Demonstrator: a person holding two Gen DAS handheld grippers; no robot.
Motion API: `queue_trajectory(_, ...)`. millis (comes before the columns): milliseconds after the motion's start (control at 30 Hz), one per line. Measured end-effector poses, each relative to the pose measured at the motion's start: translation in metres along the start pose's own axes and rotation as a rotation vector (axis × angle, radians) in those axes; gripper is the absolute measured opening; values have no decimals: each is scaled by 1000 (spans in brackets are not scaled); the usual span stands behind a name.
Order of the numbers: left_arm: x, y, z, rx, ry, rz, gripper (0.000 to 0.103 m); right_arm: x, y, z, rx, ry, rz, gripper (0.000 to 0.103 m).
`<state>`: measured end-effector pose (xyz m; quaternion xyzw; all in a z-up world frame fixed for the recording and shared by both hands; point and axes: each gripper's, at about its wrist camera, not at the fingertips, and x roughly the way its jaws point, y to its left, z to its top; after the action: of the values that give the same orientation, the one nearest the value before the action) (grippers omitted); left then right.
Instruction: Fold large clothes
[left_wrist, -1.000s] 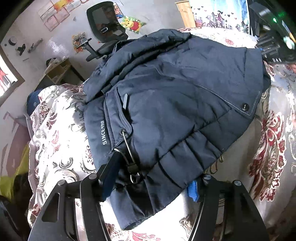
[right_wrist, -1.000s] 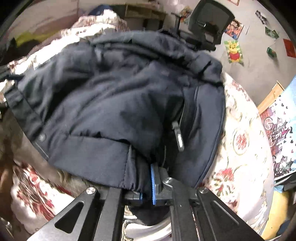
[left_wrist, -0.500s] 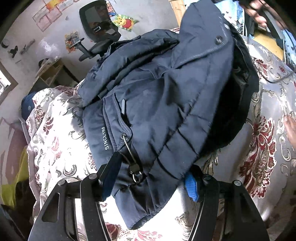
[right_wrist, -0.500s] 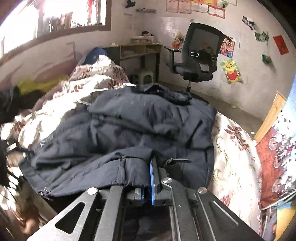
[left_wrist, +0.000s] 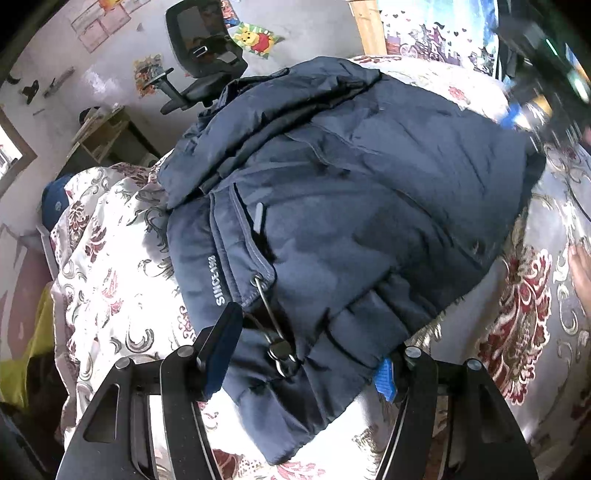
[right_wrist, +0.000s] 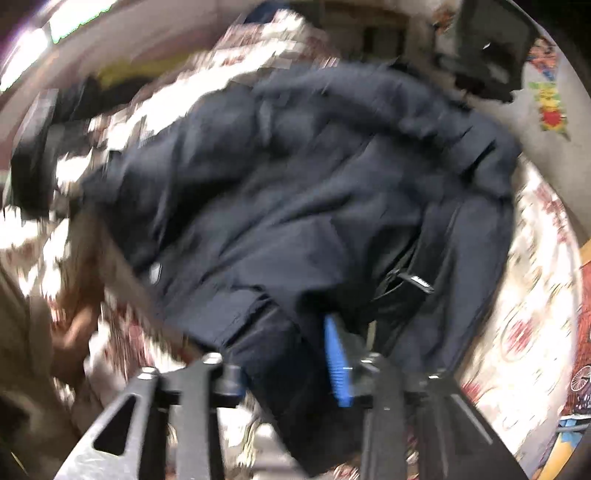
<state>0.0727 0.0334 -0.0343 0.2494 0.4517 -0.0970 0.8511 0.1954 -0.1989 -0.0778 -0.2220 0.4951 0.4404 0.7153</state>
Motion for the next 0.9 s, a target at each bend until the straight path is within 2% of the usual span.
queue_trajectory(100, -1, 8, 10, -45, -20, -5, 58, 20, 13, -14, -11, 29, -14, 56)
queue_trajectory(167, -1, 10, 14, -57, -25, -9, 58, 30, 19, -20, -9, 44, -20, 57)
queue_trajectory(367, 0, 5, 14, -30, -28, 8, 58, 60, 46, -35, -92, 84, -81, 75)
queue_trajectory(467, -1, 8, 15, -57, -32, -2, 58, 70, 53, -38, -87, 80, -134, 75)
queue_trajectory(533, 0, 11, 16, -72, -33, -10, 56, 79, 53, -40, -32, 80, -193, 75)
queue_trajectory(733, -5, 8, 23, -66, -46, -17, 42, 84, 76, -45, -32, 36, -374, 71)
queue_trajectory(767, -6, 8, 24, -64, -50, -17, 40, 84, 79, -46, -33, 32, -387, 67)
queue_trajectory(800, -7, 8, 25, -64, -56, -20, 38, 81, 78, -47, -27, 23, -418, 56)
queue_trajectory(867, -9, 7, 26, -66, -64, -22, 38, 78, 77, -47, -19, 12, -433, 49)
queue_trajectory(900, -9, 8, 27, -67, -67, -21, 37, 75, 76, -46, -21, 0, -452, 42)
